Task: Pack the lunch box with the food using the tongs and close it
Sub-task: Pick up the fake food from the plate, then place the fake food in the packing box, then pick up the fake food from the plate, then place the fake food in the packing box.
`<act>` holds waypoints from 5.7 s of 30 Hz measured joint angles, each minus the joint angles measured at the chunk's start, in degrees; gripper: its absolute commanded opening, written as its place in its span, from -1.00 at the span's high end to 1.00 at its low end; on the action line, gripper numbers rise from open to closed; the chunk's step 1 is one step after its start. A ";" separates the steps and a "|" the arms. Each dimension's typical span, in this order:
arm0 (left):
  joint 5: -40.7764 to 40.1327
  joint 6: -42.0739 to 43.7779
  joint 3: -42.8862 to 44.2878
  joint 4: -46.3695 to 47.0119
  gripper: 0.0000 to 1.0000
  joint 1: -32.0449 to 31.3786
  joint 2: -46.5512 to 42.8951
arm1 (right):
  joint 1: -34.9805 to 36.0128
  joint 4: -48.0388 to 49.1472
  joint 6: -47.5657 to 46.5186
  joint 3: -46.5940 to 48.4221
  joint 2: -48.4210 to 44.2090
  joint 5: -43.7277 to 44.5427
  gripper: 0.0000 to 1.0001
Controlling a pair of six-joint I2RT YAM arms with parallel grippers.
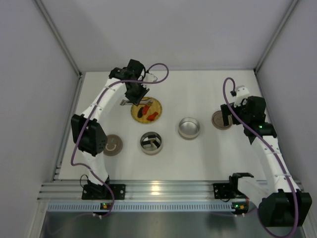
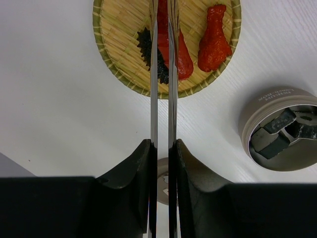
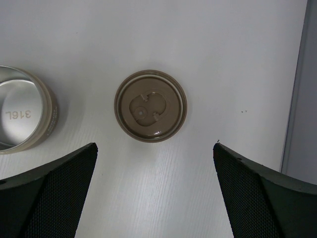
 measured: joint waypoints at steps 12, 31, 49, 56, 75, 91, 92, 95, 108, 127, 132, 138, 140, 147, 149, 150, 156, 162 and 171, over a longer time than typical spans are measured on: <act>0.44 0.07 1.31 -0.87 0.89 -5.86 -1.38 | 0.00 0.00 0.07 0.00 0.00 0.00 -0.99; 8.00 -0.66 8.02 1.42 0.88 -22.73 -3.80 | -9.75 -0.39 2.23 1.66 1.66 -3.93 -0.98; 8.33 -1.68 4.74 8.28 0.70 -24.02 2.12 | -14.45 -0.66 1.49 2.75 2.27 -9.64 -0.99; 8.20 -1.68 -0.44 9.79 0.40 -24.04 2.12 | -14.60 -0.68 1.22 2.75 2.27 -9.94 -0.99; 6.73 -1.42 4.59 10.71 0.07 -24.06 1.77 | -14.71 -0.72 0.50 2.75 2.60 -10.75 -0.99; 9.29 2.78 -8.59 1.77 0.02 -1.31 -13.99 | -14.91 -0.94 0.04 2.75 3.48 -12.98 -0.99; 9.40 3.17 -9.66 1.51 0.02 -0.09 -14.03 | -14.91 -0.98 0.04 2.75 3.58 -13.14 -0.99; 9.70 4.46 -12.98 0.42 0.00 1.81 -13.99 | -14.91 -1.03 0.07 2.75 3.91 -13.55 -0.99; 12.61 5.64 -13.88 -1.60 -0.02 2.21 -10.27 | -14.91 -1.20 0.07 2.75 4.59 -13.77 -0.99; 9.60 5.09 -12.94 -0.79 -0.02 2.36 -6.60 | -14.91 -1.22 0.04 2.75 5.44 -13.88 -0.99; 9.64 4.59 -12.94 -0.66 0.06 2.36 -5.99 | -14.91 -1.22 0.07 2.75 5.44 -13.88 -0.99; 10.45 4.11 -12.63 -0.42 0.29 2.34 -5.38 | -14.91 -1.22 0.04 2.75 5.44 -13.86 -0.99; 10.69 4.04 -12.22 -0.42 0.38 2.36 -5.38 | -14.91 -1.22 0.04 2.75 5.44 -13.88 -0.99; 10.95 3.58 -9.31 -0.31 0.63 2.36 -5.44 | -14.91 -1.22 0.07 2.75 5.44 -13.88 -0.99; 11.08 3.37 -8.39 -0.35 0.72 2.34 -5.68 | -14.91 -1.22 0.07 2.75 5.44 -13.90 -0.99; 11.37 3.32 -7.82 -0.37 0.72 2.34 -5.88 | -14.91 -1.25 0.07 2.75 5.44 -13.90 -0.99; 9.92 3.74 -7.32 -0.22 0.66 -3.78 -9.57 | -14.91 -1.22 0.17 2.75 5.44 -13.94 -0.99; 9.38 3.48 -8.04 0.52 0.64 -18.32 -12.98 | -14.91 -1.40 0.22 2.75 5.44 -13.94 -0.99; 8.11 2.56 -6.95 1.29 0.49 -20.39 -9.38 | -14.91 -1.64 0.15 2.75 5.42 -13.88 -0.99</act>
